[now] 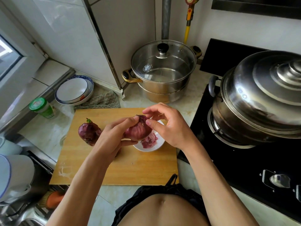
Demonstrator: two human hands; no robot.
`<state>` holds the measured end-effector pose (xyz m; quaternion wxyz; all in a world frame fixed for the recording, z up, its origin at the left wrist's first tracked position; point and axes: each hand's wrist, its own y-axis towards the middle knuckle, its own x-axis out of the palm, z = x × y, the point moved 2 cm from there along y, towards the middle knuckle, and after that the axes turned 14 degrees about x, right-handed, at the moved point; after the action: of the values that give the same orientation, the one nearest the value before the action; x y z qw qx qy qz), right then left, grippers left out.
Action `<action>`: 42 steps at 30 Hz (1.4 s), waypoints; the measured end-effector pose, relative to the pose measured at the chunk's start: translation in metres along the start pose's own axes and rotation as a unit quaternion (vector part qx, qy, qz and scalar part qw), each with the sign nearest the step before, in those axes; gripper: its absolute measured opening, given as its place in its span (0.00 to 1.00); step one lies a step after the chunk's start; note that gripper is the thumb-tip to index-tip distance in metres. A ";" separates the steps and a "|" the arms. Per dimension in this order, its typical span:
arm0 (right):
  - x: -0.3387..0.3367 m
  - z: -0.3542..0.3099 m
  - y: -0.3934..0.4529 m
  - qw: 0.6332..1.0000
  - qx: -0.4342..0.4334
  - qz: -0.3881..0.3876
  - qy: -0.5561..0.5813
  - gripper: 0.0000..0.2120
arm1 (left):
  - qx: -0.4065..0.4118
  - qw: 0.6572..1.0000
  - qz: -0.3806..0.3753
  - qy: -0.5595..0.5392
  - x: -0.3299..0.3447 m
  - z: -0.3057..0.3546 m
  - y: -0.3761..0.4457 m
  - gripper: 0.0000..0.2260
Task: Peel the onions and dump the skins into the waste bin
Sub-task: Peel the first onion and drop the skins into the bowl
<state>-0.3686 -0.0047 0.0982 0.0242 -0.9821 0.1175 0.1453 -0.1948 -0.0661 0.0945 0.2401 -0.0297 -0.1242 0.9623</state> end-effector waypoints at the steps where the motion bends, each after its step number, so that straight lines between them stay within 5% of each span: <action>1: 0.000 0.001 0.000 1.000 0.000 0.002 0.003 0.10 | 0.000 1.000 -0.003 0.001 0.000 0.000 0.000 0.14; 17: 0.002 0.009 0.001 1.000 -0.010 -0.007 -0.021 0.06 | -0.067 0.996 0.012 -0.062 0.006 -0.009 -0.004 0.20; 31: -0.003 0.023 0.000 0.991 0.030 -0.066 0.110 0.12 | -0.058 0.995 0.010 -0.080 0.003 -0.008 -0.006 0.24; 42: 0.003 0.019 0.004 0.999 0.002 -0.005 0.046 0.04 | -0.063 0.993 0.018 -0.096 0.004 -0.009 -0.007 0.21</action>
<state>-0.3719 -0.0079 0.0787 0.0215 -0.9882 0.1136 0.1000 -0.1944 -0.0564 0.0876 0.2076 0.0457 -0.2066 0.9551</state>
